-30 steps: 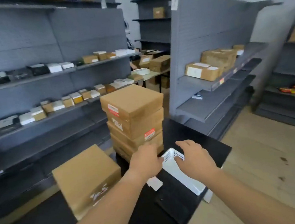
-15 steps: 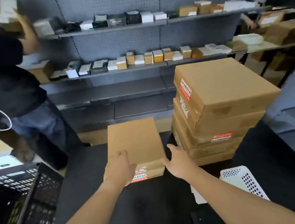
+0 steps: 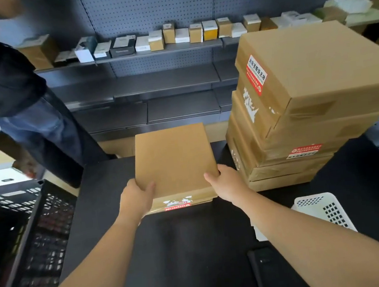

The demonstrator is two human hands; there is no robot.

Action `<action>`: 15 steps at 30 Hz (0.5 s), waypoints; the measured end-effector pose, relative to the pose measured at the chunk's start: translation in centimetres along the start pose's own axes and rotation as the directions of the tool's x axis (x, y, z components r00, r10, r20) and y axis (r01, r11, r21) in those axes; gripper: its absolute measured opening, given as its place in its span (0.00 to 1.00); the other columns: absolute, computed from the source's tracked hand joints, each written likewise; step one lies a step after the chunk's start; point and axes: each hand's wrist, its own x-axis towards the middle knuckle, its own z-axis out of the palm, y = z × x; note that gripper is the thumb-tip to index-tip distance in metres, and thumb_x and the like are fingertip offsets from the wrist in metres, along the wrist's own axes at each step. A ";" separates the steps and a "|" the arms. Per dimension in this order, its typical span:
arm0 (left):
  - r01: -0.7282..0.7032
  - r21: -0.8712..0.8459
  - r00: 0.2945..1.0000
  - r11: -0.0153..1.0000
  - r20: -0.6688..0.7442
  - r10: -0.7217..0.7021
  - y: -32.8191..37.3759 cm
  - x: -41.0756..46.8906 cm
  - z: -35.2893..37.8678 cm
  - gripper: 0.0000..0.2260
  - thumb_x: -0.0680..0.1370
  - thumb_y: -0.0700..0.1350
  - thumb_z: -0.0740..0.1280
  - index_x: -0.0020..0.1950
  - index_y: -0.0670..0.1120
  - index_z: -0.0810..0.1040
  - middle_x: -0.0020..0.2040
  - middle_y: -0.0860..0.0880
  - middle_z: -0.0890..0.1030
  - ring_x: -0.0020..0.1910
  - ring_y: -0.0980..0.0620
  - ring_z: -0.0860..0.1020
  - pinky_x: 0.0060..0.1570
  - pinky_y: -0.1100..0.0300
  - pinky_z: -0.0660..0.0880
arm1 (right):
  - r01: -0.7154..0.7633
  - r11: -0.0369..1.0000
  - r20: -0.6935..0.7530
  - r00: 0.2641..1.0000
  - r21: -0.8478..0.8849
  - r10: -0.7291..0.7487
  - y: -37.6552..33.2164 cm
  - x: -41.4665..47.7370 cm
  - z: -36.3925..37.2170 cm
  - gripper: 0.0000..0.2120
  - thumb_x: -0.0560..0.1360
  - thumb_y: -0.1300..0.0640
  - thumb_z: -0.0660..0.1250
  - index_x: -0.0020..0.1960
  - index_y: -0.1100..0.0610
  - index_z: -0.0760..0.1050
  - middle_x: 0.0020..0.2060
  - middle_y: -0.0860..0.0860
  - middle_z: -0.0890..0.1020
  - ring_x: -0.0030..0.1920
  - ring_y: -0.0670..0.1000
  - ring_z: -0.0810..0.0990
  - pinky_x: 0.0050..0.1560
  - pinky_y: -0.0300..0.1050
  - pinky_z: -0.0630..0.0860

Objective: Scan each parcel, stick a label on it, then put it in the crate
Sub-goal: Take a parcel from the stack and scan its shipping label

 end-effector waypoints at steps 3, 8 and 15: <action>-0.002 -0.061 1.000 0.998 0.001 0.002 -0.9 -4.3 -0.6 0.19 0.81 0.52 0.66 0.67 0.43 0.71 0.54 0.51 0.76 0.51 0.49 0.75 0.46 0.57 0.71 | 0.021 0.999 0.013 1.000 0.027 -0.021 1.3 -3.3 -0.2 0.19 0.82 0.45 0.62 0.68 0.53 0.76 0.58 0.49 0.82 0.59 0.53 0.80 0.59 0.49 0.76; 0.002 -0.131 1.000 0.991 -0.023 -0.005 -4.1 -13.2 -0.7 0.20 0.80 0.52 0.68 0.70 0.48 0.71 0.51 0.60 0.75 0.52 0.54 0.75 0.49 0.59 0.70 | 0.002 0.993 0.008 1.000 0.120 -0.003 4.3 -12.1 -0.2 0.18 0.82 0.47 0.64 0.71 0.50 0.73 0.59 0.46 0.81 0.59 0.49 0.78 0.59 0.43 0.74; 0.064 -0.149 0.996 0.987 -0.058 -0.074 -10.0 -21.1 0.6 0.25 0.77 0.54 0.72 0.72 0.52 0.71 0.54 0.61 0.76 0.54 0.56 0.75 0.54 0.57 0.74 | -0.089 0.985 -0.008 0.996 0.146 0.091 10.2 -21.2 2.1 0.27 0.81 0.45 0.66 0.77 0.50 0.68 0.66 0.44 0.79 0.65 0.47 0.77 0.66 0.43 0.73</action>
